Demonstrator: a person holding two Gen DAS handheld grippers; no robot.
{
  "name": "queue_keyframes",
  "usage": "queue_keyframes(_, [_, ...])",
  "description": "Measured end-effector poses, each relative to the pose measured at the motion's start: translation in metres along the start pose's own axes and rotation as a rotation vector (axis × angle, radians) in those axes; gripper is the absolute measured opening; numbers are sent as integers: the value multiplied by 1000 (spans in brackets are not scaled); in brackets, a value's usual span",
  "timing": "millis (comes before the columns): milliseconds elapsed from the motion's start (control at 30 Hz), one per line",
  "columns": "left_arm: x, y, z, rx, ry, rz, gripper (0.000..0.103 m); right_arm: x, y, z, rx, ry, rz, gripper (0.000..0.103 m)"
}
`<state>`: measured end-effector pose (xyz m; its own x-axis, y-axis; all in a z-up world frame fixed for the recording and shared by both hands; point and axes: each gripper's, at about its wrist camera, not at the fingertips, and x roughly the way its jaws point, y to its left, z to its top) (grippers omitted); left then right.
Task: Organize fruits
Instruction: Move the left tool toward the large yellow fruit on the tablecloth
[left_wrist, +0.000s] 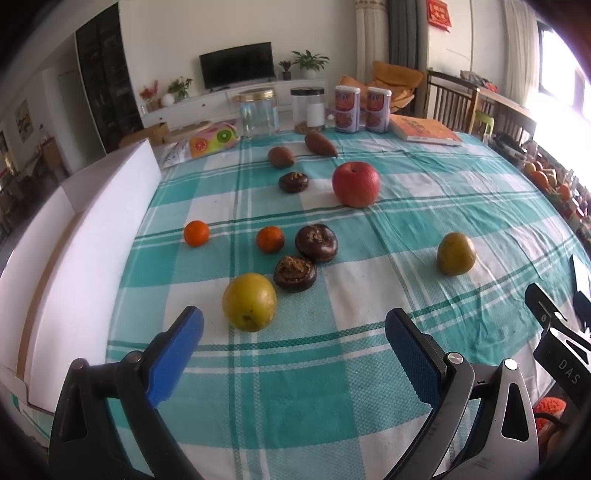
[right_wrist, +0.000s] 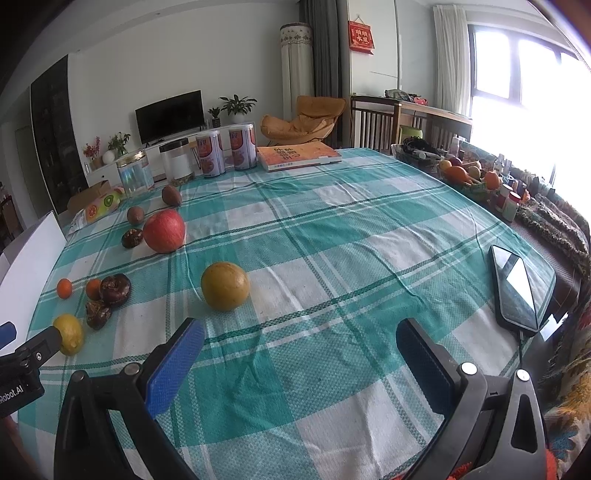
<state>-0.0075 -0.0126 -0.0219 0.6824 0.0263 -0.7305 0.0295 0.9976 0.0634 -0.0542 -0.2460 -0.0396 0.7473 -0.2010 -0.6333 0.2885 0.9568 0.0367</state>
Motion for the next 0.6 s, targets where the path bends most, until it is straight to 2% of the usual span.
queue_keyframes(600, [5, -2, -3, 21, 14, 21, 100, 4, 3, -2, -15, 10, -5, 103])
